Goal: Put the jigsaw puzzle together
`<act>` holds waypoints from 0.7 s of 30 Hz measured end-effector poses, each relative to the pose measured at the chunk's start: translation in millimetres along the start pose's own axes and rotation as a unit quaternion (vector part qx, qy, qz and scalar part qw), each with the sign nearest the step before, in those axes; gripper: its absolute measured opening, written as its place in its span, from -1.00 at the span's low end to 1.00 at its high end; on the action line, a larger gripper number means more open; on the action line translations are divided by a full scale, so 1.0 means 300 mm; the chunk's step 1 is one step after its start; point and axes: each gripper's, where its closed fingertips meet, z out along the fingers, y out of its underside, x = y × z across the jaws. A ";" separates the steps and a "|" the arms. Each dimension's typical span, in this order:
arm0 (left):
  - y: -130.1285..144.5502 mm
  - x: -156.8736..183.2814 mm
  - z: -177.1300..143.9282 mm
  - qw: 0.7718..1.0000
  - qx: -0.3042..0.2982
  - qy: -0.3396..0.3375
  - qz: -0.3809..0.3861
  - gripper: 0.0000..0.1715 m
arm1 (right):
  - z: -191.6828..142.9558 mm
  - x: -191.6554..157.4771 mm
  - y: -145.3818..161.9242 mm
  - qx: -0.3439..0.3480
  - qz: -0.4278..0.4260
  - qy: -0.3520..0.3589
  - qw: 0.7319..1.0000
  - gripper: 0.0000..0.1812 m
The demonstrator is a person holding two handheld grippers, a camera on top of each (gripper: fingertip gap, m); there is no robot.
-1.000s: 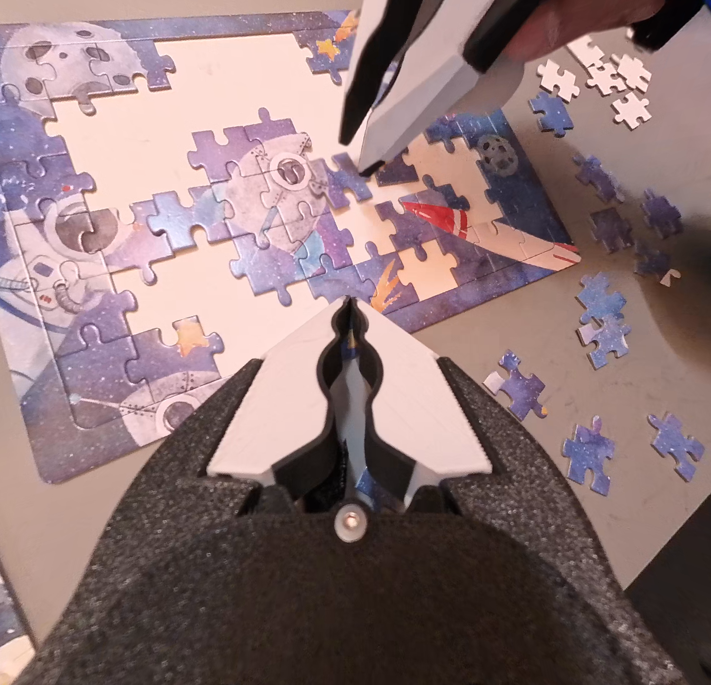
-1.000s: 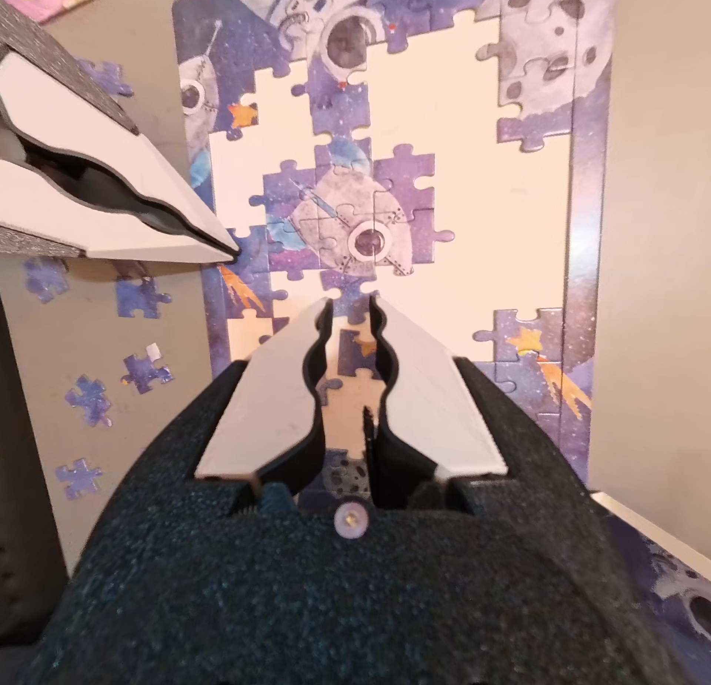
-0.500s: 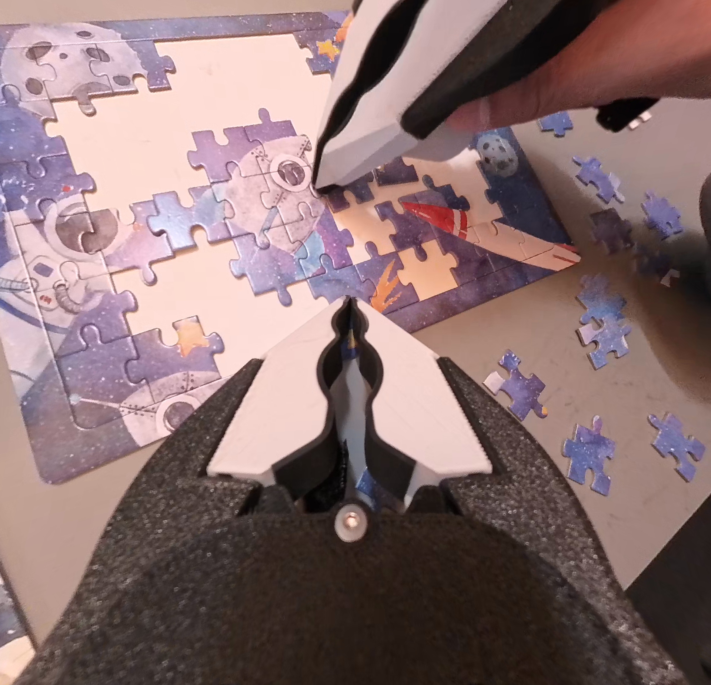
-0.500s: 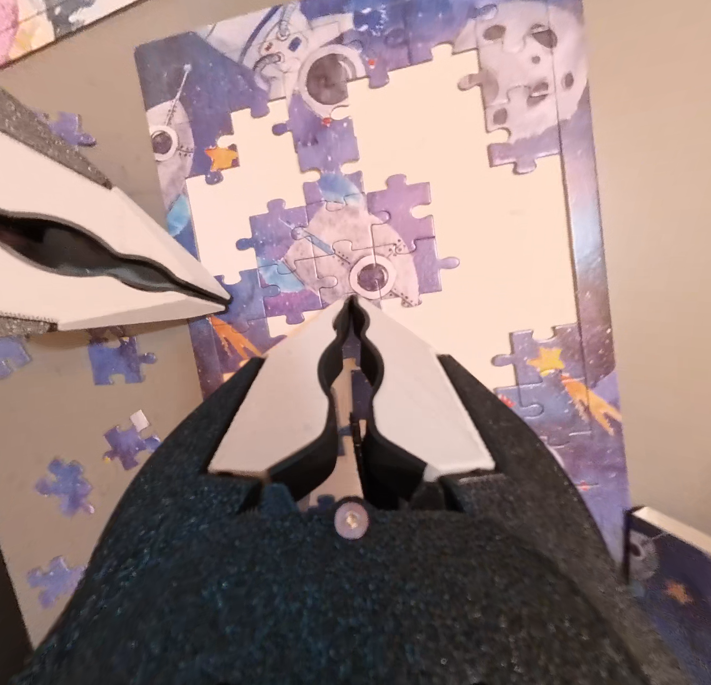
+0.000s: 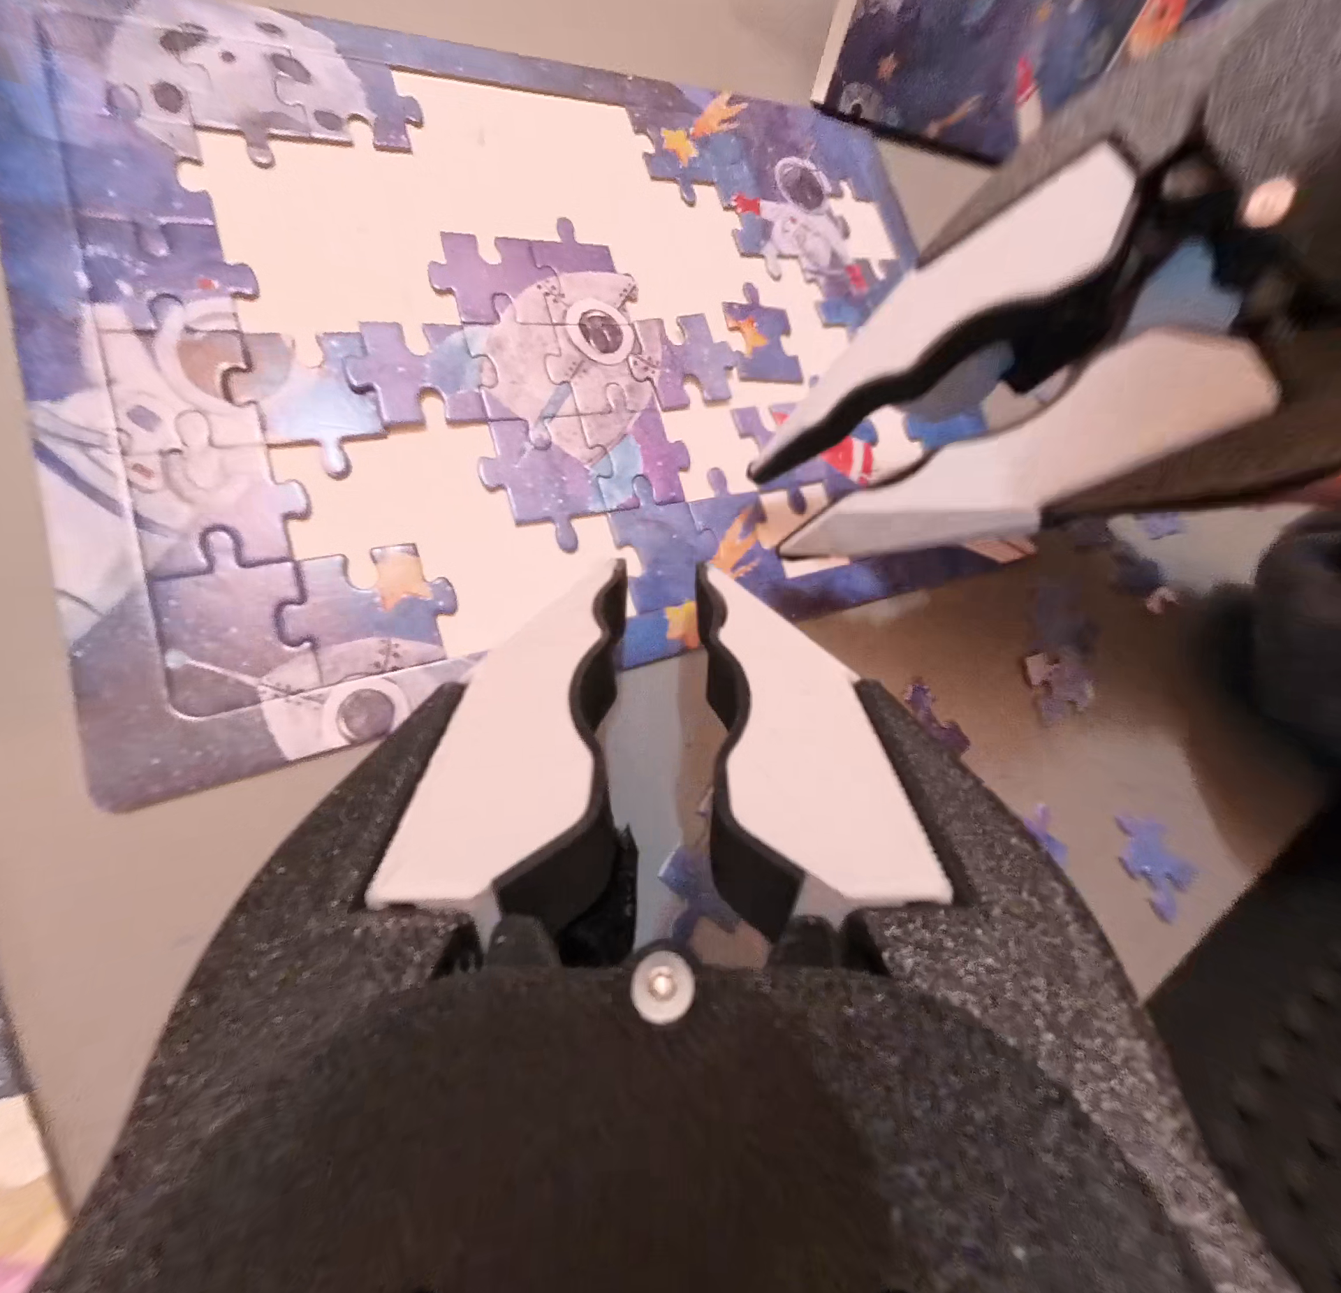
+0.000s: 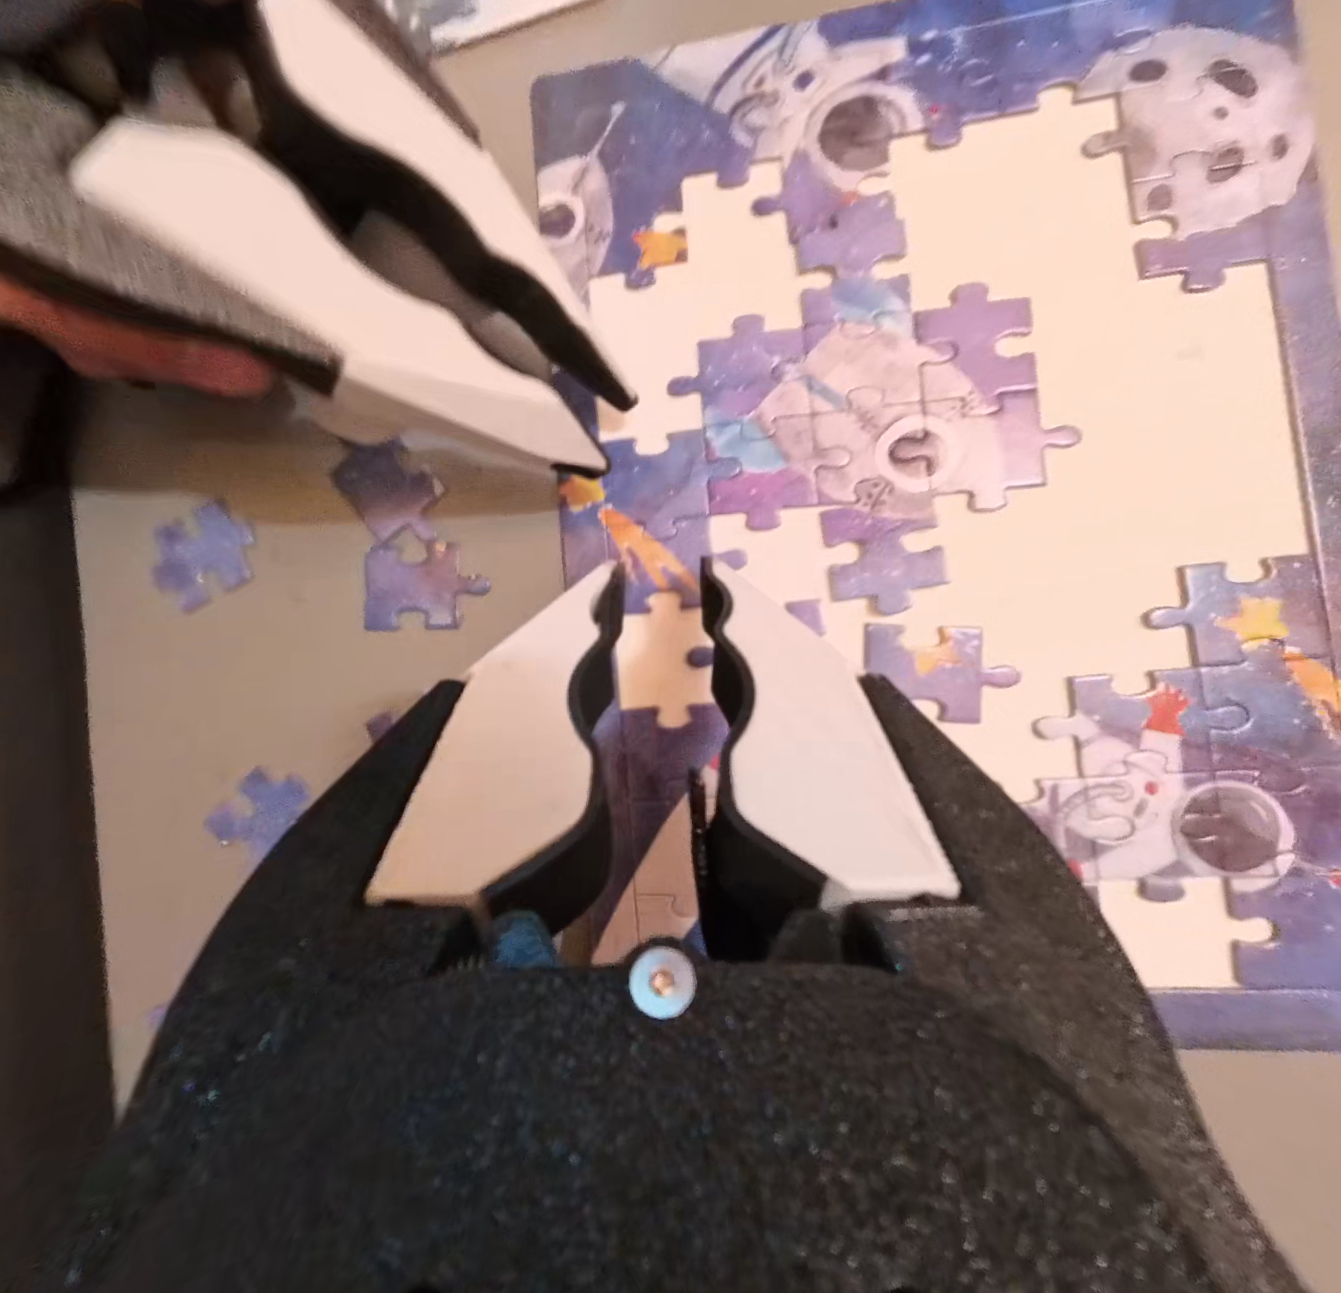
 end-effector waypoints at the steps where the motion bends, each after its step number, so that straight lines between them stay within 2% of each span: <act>1: 0.009 0.000 0.004 1.000 -0.008 0.004 -0.004 -0.77 | 0.007 -0.006 0.019 -0.003 -0.011 0.013 1.000 -0.78; 6: 0.022 0.009 0.019 1.000 -0.028 0.008 -0.010 -0.74 | 0.025 -0.006 0.031 0.028 0.014 0.025 0.999 -0.91; 14: 0.005 0.009 0.007 0.989 -0.026 0.086 -0.121 -0.72 | 0.023 0.006 0.033 0.056 0.047 0.013 0.997 -1.00; 19: -0.014 0.014 -0.009 0.982 -0.006 0.109 -0.152 -0.73 | 0.023 0.007 0.032 0.060 0.046 0.019 0.997 -1.00; 21: -0.043 0.037 -0.025 0.976 0.014 0.140 -0.168 -0.83 | 0.022 0.006 0.033 0.063 0.050 0.017 0.997 -1.00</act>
